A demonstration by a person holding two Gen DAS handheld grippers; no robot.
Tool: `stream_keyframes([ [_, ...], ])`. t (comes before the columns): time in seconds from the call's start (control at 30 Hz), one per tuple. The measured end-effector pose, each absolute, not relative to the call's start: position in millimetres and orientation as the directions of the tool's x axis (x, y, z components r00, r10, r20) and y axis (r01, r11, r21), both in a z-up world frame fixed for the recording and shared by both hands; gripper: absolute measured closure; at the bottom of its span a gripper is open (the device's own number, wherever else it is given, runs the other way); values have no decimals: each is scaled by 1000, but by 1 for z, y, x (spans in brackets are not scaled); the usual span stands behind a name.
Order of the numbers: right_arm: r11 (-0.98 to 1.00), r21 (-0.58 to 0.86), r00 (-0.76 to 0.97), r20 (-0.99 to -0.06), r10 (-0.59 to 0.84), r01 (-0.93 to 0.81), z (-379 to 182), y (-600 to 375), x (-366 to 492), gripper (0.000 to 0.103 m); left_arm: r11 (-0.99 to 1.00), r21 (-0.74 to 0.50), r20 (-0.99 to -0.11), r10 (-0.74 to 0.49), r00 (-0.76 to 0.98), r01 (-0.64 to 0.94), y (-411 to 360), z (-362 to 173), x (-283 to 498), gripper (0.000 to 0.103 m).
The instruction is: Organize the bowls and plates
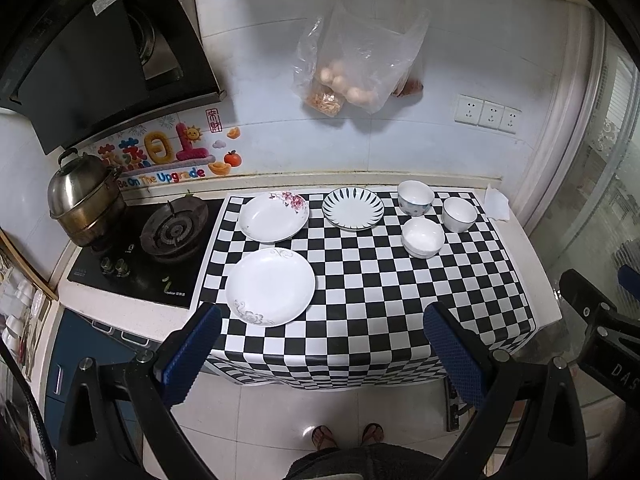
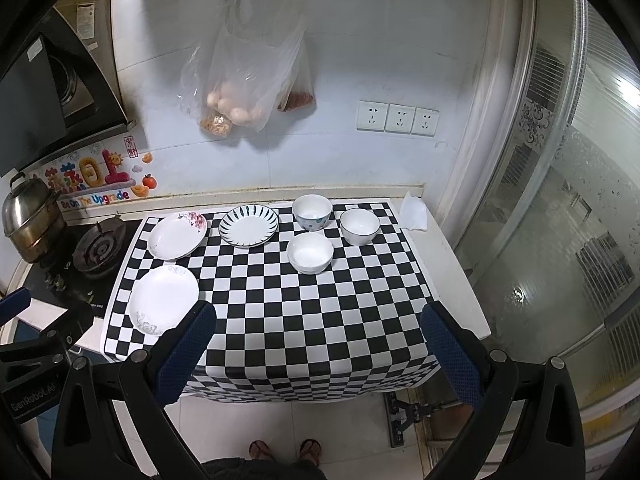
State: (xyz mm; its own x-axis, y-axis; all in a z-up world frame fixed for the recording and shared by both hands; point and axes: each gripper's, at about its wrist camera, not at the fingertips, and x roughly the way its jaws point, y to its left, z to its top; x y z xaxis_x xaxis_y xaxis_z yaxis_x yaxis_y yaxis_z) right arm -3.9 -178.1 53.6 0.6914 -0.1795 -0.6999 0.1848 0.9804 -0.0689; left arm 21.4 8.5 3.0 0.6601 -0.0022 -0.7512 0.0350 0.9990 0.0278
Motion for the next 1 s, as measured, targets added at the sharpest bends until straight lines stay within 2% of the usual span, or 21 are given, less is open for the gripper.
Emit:
stream_keyframes([
  [1.0,980,-74,694,-696,-185,187,54,-177,-2,0,999,28,-748,-2,664,35,13,7,24,0],
])
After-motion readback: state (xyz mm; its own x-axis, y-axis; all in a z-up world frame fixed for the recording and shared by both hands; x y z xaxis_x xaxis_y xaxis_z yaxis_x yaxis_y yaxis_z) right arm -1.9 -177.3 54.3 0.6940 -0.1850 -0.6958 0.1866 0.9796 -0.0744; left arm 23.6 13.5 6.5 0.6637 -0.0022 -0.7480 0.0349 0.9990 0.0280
